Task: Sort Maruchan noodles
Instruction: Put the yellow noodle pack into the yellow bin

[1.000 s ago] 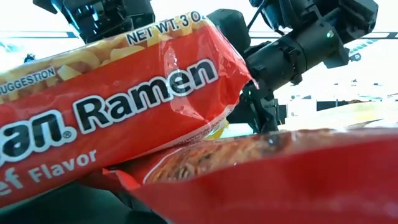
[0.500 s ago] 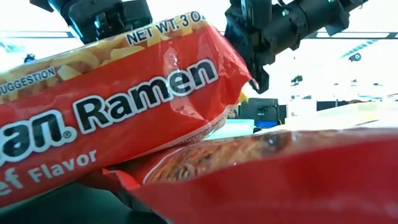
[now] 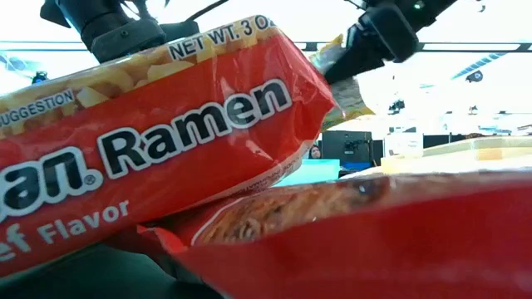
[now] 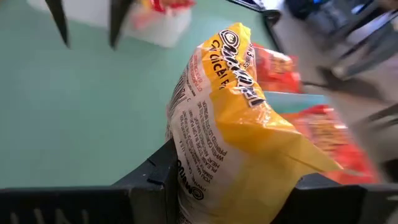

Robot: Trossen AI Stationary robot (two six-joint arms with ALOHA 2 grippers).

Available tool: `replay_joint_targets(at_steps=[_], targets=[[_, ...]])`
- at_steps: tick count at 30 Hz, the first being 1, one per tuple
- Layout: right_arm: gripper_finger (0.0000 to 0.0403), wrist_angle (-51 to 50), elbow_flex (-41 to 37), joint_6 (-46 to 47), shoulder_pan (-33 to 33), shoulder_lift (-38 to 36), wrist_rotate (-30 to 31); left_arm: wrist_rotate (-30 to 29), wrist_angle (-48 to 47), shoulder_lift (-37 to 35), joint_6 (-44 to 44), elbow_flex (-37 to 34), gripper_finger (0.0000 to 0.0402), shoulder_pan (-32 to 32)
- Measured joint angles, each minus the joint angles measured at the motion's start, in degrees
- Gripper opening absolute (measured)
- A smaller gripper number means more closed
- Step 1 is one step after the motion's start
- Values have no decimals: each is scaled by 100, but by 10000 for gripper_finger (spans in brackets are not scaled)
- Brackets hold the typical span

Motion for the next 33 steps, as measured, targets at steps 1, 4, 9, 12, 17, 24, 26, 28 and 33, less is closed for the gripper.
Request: replay_joint_targets(at_steps=[1, 4, 9, 12, 17, 24, 26, 28, 33], targets=[[129, -242, 1, -140, 1, -69, 135, -2, 26, 10, -1, 0, 207, 0], [129, -904, 1, -444, 1, -185, 504, -7, 38, 34, -1, 0, 207, 0], [129, -2216, 1, -1195, 11, -229, 1008, -148, 84, 55, -41, 0, 207, 0], [129, -2835, 1, -1591, 12, -230, 1257, -302, 89, 55, -110, 0, 207, 4], [129, -3658, 1, -2016, 12, -231, 1479, -441, 135, 77, -236, 0, 207, 15], [129, -4712, -1, -2299, 49, -232, 1478, -554, 179, 77, -553, 0, 207, 42], [129, -5022, 1, -2222, 78, -232, 1493, -574, 179, 77, -625, 0, 207, 42], [130, -5407, 65, -1897, 77, -230, 1510, -591, 179, 77, -647, 0, 207, 42], [130, -6472, 591, -313, 77, -179, 1813, -605, 189, 77, -692, 0, 207, 42]])
